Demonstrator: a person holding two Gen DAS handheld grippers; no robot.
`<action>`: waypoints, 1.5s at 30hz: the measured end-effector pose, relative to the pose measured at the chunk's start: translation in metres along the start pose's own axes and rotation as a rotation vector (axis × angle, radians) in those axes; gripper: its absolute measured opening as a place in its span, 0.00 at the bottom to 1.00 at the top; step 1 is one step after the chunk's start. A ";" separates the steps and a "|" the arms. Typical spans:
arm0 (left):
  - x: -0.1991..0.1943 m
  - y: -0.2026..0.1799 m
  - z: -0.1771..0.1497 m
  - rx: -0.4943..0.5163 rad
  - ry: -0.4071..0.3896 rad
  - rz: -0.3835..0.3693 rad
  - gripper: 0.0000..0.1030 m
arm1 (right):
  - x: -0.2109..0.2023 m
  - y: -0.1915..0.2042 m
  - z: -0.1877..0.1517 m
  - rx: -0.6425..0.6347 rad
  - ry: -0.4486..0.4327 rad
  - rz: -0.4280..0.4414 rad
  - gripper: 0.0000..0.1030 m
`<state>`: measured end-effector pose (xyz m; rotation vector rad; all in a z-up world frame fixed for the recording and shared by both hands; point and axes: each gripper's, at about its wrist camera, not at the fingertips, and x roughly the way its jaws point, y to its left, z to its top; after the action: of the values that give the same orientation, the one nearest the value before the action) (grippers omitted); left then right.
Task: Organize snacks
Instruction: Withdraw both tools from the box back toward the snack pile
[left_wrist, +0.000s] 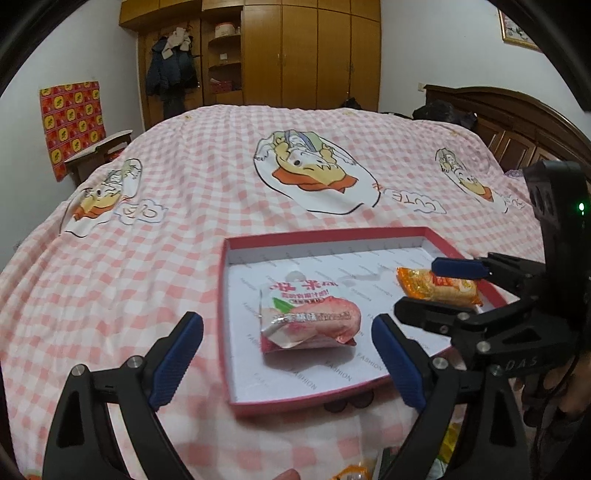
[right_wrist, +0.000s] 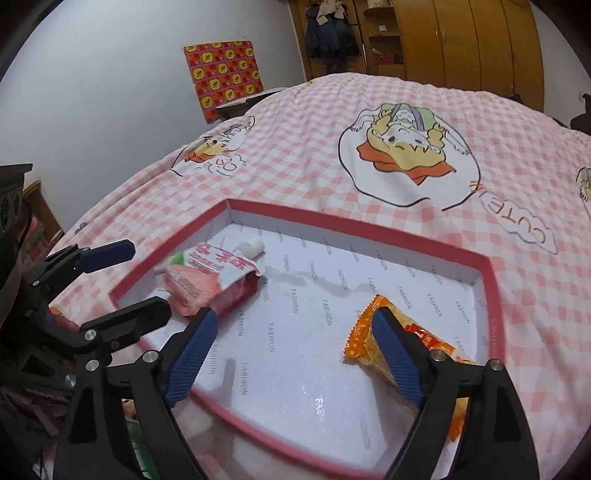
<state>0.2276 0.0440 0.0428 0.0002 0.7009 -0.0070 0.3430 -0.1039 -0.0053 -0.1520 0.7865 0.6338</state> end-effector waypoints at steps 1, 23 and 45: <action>-0.004 0.001 0.000 -0.009 -0.001 -0.002 0.94 | -0.003 0.000 0.001 0.005 -0.002 -0.005 0.86; -0.080 -0.008 -0.004 -0.021 -0.024 -0.035 0.95 | -0.075 0.030 -0.014 0.053 -0.011 -0.004 0.86; -0.107 -0.017 -0.038 0.001 0.015 -0.030 0.95 | -0.104 0.041 -0.057 0.117 0.010 0.007 0.86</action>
<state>0.1210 0.0275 0.0830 -0.0089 0.7163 -0.0362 0.2288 -0.1407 0.0311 -0.0457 0.8320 0.5924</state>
